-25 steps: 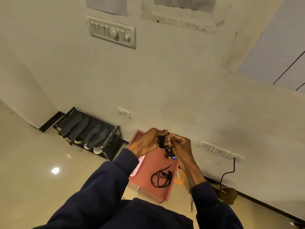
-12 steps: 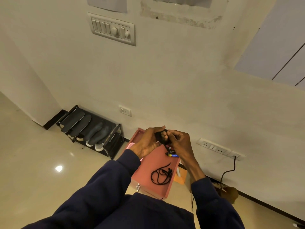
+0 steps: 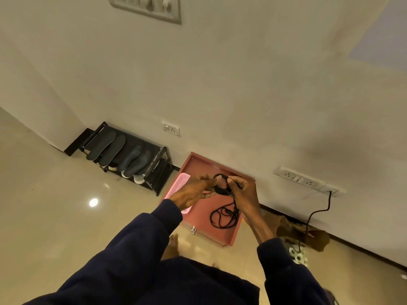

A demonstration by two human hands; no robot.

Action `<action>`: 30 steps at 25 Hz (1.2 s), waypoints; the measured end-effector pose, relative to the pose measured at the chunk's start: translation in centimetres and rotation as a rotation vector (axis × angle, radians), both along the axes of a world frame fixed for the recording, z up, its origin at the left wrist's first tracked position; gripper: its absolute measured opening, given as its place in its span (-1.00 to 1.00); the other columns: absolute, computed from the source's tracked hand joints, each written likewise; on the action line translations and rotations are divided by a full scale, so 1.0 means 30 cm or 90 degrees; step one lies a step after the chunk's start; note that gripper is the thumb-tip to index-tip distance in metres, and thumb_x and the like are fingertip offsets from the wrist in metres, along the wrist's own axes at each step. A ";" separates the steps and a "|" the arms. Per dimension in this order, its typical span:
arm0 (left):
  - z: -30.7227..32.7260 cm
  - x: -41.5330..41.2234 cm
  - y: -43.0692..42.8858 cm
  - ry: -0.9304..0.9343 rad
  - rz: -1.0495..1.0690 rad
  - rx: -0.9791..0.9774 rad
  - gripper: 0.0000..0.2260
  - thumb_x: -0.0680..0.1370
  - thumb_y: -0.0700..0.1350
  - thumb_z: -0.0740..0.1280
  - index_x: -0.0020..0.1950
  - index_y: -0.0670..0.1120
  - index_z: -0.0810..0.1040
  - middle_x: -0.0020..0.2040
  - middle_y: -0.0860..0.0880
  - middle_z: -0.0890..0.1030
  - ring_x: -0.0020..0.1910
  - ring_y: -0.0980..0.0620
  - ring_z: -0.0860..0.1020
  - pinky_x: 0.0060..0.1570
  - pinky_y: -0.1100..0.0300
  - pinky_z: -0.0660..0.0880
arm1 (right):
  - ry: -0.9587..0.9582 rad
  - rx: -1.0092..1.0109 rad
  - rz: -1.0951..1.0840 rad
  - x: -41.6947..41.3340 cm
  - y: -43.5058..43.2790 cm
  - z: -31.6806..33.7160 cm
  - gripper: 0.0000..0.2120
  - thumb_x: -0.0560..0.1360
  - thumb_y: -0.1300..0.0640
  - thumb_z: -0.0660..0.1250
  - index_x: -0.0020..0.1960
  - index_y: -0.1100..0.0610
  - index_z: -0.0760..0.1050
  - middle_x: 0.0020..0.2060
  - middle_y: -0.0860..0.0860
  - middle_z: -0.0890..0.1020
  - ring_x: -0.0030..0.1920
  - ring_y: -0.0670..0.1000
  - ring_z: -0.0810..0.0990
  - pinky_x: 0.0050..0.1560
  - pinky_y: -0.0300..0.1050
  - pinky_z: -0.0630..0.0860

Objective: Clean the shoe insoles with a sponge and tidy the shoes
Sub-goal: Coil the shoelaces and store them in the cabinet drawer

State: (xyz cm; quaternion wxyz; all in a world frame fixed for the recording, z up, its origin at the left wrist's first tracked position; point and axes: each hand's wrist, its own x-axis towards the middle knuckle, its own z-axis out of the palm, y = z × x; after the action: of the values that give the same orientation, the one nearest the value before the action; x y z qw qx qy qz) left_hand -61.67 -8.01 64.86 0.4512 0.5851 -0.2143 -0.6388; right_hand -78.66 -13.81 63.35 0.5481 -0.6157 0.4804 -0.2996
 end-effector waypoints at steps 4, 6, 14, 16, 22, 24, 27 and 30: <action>-0.217 0.043 -0.022 -0.061 -0.030 0.054 -0.78 0.54 -0.26 0.48 0.18 -0.22 0.65 0.08 -0.21 0.71 0.08 -0.14 0.70 0.11 -0.02 0.65 | 0.048 0.080 -0.052 0.058 0.005 -0.265 -0.83 0.61 0.14 0.35 0.11 0.09 0.70 -0.08 -0.06 0.75 -0.04 -0.04 0.72 0.05 0.13 0.67; -0.361 0.055 -0.035 -0.090 -0.012 0.081 -0.80 0.53 -0.27 0.50 0.14 -0.19 0.66 0.06 -0.23 0.72 0.05 -0.18 0.71 0.03 -0.02 0.68 | 0.060 0.144 -0.075 0.084 0.021 -0.422 -0.79 0.61 0.08 0.37 0.19 0.11 0.67 -0.03 -0.03 0.74 -0.01 -0.03 0.72 0.07 0.09 0.67; -1.068 0.124 -0.131 -0.151 0.008 0.166 -0.77 0.46 -0.35 0.52 0.03 -0.09 0.66 -0.07 -0.14 0.71 -0.12 -0.05 0.69 -0.14 0.13 0.63 | 0.088 0.313 -0.226 0.243 0.006 -1.097 -0.84 0.57 0.26 0.41 0.13 0.18 0.67 -0.09 0.06 0.74 -0.09 0.02 0.73 -0.16 -0.25 0.63; -1.181 0.147 -0.149 -0.145 0.026 0.187 -0.74 0.48 -0.39 0.48 0.14 -0.20 0.66 -0.01 -0.20 0.70 -0.08 -0.08 0.67 -0.15 0.15 0.61 | 0.087 0.325 -0.252 0.280 -0.002 -1.205 -0.82 0.55 0.32 0.38 0.09 0.15 0.68 -0.11 0.06 0.73 -0.11 0.02 0.73 -0.16 -0.20 0.65; -1.267 0.181 -0.181 -0.062 0.013 0.210 -0.70 0.48 -0.41 0.46 0.12 -0.11 0.67 0.01 -0.14 0.73 -0.02 -0.04 0.69 -0.15 0.21 0.61 | 0.100 0.325 -0.328 0.306 0.026 -1.291 -0.82 0.56 0.24 0.41 0.13 0.07 0.67 -0.04 -0.01 0.73 -0.01 -0.01 0.71 0.06 0.05 0.68; -1.272 0.182 -0.171 -0.036 0.032 0.211 -0.69 0.48 -0.38 0.48 0.16 -0.12 0.67 0.06 -0.14 0.73 0.06 -0.08 0.70 -0.05 0.14 0.63 | 0.093 0.314 -0.340 0.302 0.023 -1.269 -0.81 0.56 0.21 0.43 0.16 0.04 0.66 -0.01 -0.05 0.73 0.02 -0.03 0.71 0.07 0.05 0.68; -1.276 0.174 -0.133 0.024 0.081 0.220 -0.72 0.52 -0.30 0.47 0.23 -0.18 0.64 0.13 -0.18 0.71 0.16 -0.17 0.68 0.14 -0.04 0.63 | 0.058 0.330 -0.359 0.287 0.026 -1.248 -0.79 0.56 0.19 0.45 0.18 0.04 0.65 0.03 -0.02 0.72 0.08 0.01 0.70 -0.02 0.03 0.70; -1.269 0.170 -0.066 0.061 0.159 0.208 -0.70 0.49 -0.20 0.49 0.21 -0.19 0.63 0.12 -0.15 0.72 0.12 -0.15 0.70 0.09 0.02 0.65 | 0.035 0.319 -0.338 0.268 0.044 -1.261 -0.76 0.56 0.18 0.46 0.22 0.11 0.65 0.06 0.01 0.72 0.12 0.06 0.69 0.01 0.15 0.69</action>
State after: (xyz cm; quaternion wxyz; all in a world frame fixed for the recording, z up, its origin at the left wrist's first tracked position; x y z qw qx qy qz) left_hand -56.58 -10.00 26.78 0.4357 0.6415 -0.0120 -0.6312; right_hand -70.61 -12.49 25.51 0.5721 -0.3239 0.6964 -0.2878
